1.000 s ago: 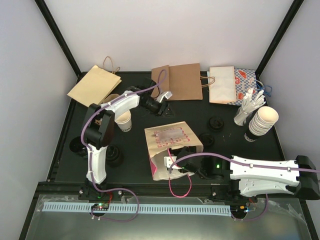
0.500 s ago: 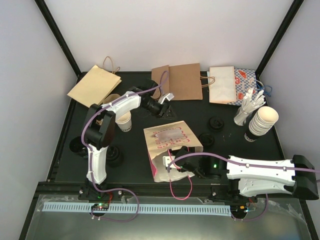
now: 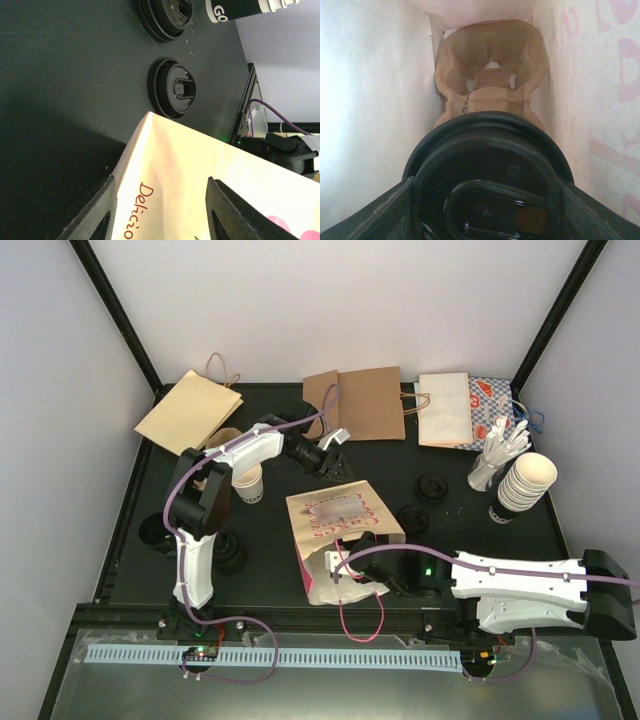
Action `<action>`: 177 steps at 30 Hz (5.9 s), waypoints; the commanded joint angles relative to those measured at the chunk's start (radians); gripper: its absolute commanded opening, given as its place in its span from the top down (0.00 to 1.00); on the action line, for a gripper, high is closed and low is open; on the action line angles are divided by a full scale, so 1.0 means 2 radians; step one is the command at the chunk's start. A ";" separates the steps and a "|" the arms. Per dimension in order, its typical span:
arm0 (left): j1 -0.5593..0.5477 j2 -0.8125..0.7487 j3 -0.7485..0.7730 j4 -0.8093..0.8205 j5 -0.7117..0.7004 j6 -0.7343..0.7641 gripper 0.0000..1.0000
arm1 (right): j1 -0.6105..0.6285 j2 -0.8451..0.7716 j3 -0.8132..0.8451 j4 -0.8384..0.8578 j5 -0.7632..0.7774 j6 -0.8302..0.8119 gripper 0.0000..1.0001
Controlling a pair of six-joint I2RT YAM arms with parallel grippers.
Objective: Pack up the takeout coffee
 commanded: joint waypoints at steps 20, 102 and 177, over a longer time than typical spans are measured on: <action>-0.015 0.007 -0.024 -0.007 0.029 0.018 0.70 | -0.020 0.031 -0.022 0.055 -0.010 0.057 0.47; -0.032 -0.019 -0.025 -0.048 0.031 0.027 0.75 | -0.092 0.100 0.018 -0.002 -0.007 -0.062 0.53; -0.050 -0.052 -0.034 -0.054 0.012 0.009 0.74 | -0.094 0.162 0.066 -0.146 -0.034 0.038 0.53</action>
